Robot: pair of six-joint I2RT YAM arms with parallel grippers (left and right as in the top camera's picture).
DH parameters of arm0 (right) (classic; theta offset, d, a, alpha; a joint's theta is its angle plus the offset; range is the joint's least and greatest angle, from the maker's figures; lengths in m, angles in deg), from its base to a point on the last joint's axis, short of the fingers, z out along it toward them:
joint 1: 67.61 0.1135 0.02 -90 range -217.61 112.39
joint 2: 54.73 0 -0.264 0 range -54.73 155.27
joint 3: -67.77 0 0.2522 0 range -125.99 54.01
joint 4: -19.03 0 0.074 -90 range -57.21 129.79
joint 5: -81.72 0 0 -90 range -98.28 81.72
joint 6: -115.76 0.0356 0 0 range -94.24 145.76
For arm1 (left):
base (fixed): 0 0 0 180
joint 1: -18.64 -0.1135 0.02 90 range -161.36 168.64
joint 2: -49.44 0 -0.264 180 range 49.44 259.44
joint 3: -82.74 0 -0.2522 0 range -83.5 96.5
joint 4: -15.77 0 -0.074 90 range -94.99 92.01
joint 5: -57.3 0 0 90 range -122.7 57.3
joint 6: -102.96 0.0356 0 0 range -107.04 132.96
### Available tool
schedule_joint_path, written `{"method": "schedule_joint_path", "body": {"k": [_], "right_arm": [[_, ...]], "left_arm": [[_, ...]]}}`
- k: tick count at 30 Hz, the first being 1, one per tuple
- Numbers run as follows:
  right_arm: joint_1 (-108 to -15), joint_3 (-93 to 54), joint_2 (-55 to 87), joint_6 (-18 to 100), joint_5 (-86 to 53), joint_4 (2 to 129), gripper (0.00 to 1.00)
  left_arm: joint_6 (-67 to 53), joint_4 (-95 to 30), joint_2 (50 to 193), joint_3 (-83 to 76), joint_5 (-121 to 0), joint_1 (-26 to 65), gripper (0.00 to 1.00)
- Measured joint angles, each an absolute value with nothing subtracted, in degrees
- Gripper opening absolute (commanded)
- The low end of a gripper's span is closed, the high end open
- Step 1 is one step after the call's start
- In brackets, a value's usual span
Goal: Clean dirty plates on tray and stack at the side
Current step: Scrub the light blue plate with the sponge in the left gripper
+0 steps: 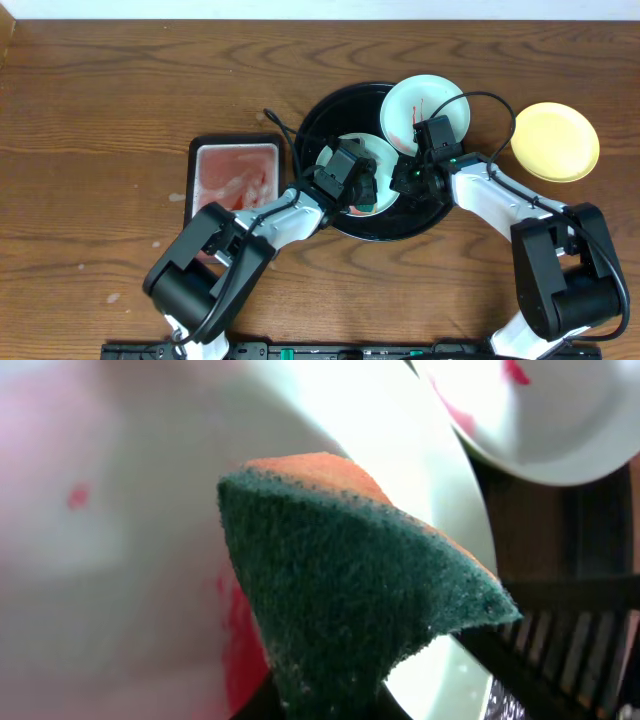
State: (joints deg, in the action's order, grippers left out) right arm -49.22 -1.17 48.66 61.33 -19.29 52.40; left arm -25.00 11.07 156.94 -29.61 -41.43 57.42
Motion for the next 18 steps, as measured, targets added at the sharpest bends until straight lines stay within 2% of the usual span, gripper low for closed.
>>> {"method": "schedule_joint_path", "body": {"k": [7,18], "right_arm": [[-48.48,-1.39,48.68,61.37,-18.46,52.82,0.01],[-48.45,-1.76,48.77,61.59,-19.42,54.02,0.01]], "left_arm": [[-25.87,14.50,159.06,-29.39,-42.44,56.53,0.07],[-26.07,18.30,159.61,-29.33,-43.38,47.46,0.07]]}}
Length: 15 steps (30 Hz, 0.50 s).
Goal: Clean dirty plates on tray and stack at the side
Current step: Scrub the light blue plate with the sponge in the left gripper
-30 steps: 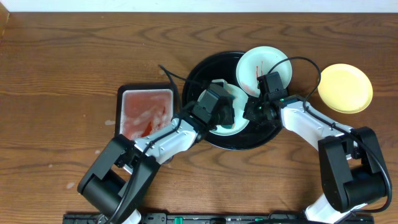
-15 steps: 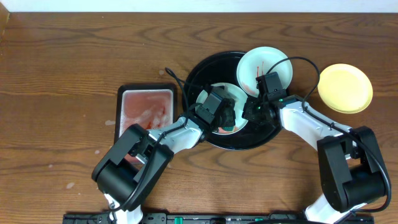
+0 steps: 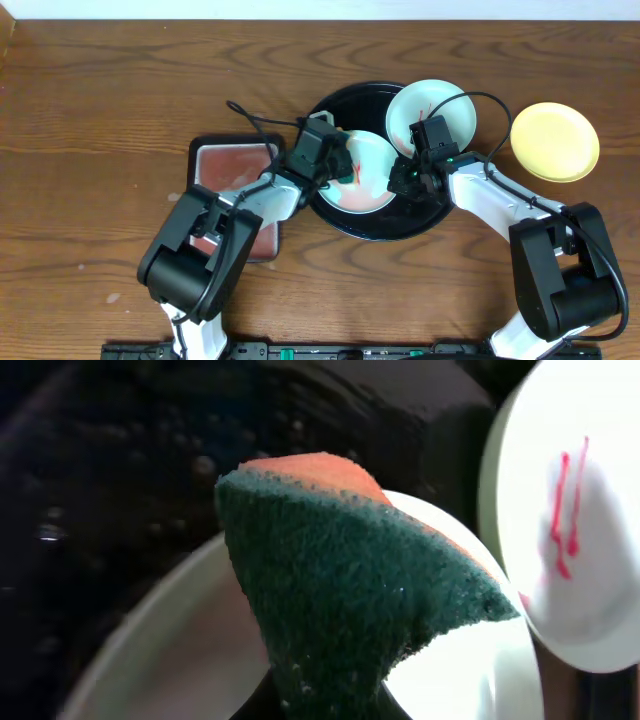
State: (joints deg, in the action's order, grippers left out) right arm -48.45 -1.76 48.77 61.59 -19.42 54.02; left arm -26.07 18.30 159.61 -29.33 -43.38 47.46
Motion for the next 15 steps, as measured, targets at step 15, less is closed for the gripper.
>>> {"method": "schedule_joint_path", "body": {"k": [15], "right_arm": [[-47.97,-1.87,48.77,61.50,-20.38,55.03,0.01]], "left_arm": [[-14.75,5.21,159.11,-26.07,-44.34,49.23,0.07]]}}
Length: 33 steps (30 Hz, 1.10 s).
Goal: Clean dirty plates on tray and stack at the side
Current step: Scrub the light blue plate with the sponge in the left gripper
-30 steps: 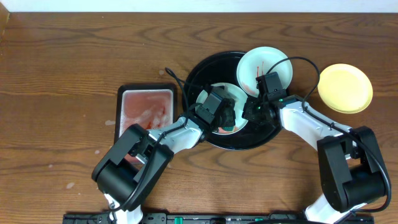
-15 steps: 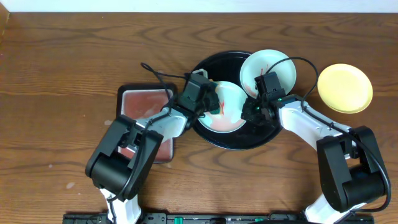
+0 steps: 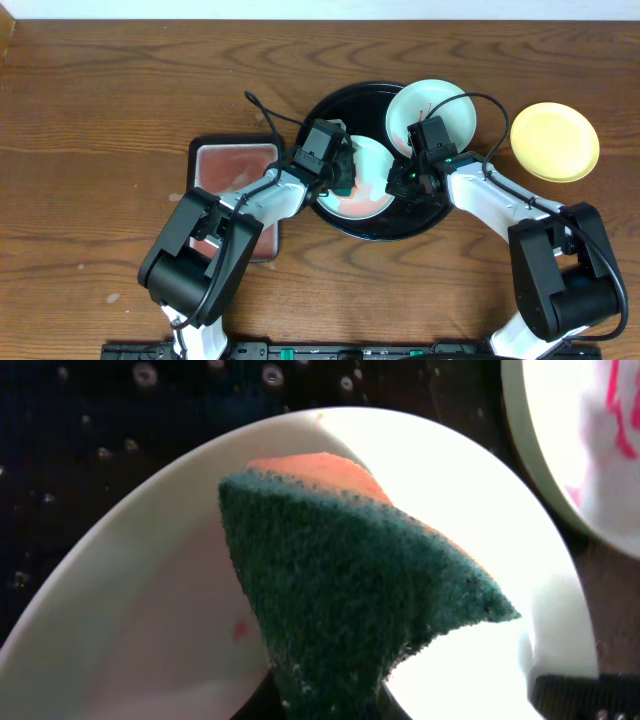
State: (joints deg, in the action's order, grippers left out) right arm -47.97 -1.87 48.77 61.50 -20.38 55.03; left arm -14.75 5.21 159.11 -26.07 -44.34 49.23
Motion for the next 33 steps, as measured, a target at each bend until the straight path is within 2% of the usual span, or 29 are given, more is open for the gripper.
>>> {"method": "schedule_joint_path", "body": {"k": [7,12,33], "right_arm": [[-47.97,-1.87,48.77,61.50,-20.54,55.16,0.01],[-47.97,-1.87,48.77,61.50,-20.54,55.16,0.01],[-47.95,-2.15,48.77,61.07,-20.51,56.29,0.01]], "left_arm": [[-3.21,-6.51,158.95,-21.37,-39.03,51.81,0.07],[1.58,-7.14,158.95,-21.19,-35.66,53.99,0.07],[4.01,9.08,162.91,-21.24,-35.29,55.98,0.07]]}}
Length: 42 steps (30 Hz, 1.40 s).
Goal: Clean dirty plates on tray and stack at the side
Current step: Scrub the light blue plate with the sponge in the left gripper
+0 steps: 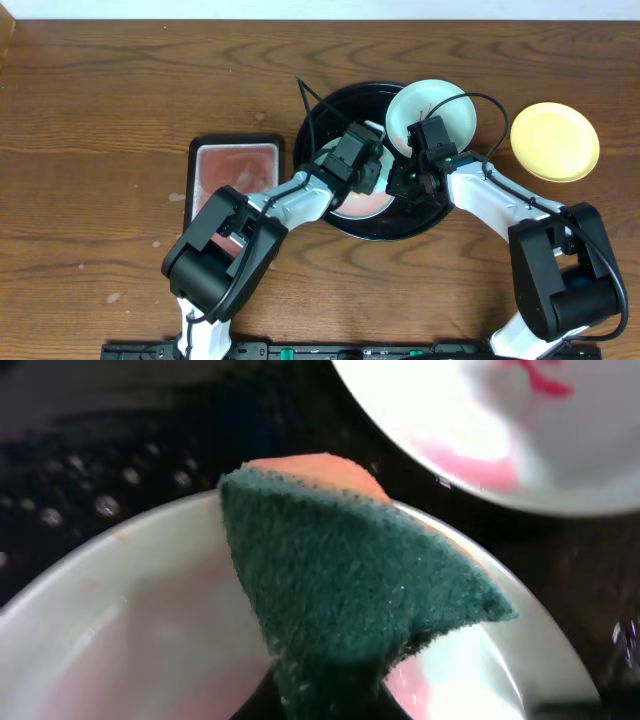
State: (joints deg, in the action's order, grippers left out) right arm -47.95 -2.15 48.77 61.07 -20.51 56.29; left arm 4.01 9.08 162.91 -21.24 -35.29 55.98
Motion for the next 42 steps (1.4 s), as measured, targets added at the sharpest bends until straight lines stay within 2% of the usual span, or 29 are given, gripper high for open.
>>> {"method": "schedule_joint_path", "body": {"k": [10,23,36,42], "right_arm": [[-47.75,-2.20,48.77,61.07,-20.49,56.51,0.01],[-47.75,-2.20,48.77,61.04,-20.47,56.32,0.01],[-47.75,-2.20,48.77,61.04,-20.49,56.29,0.01],[-47.75,-2.20,48.77,61.04,-20.49,56.32,0.01]], "left_arm": [[4.01,8.77,163.04,-20.52,-32.49,51.52,0.07],[3.74,-2.90,162.78,-18.03,-34.28,51.11,0.07],[2.32,10.24,164.40,-18.81,-42.46,54.71,0.07],[2.26,12.95,164.48,-18.90,-39.09,54.76,0.07]]}}
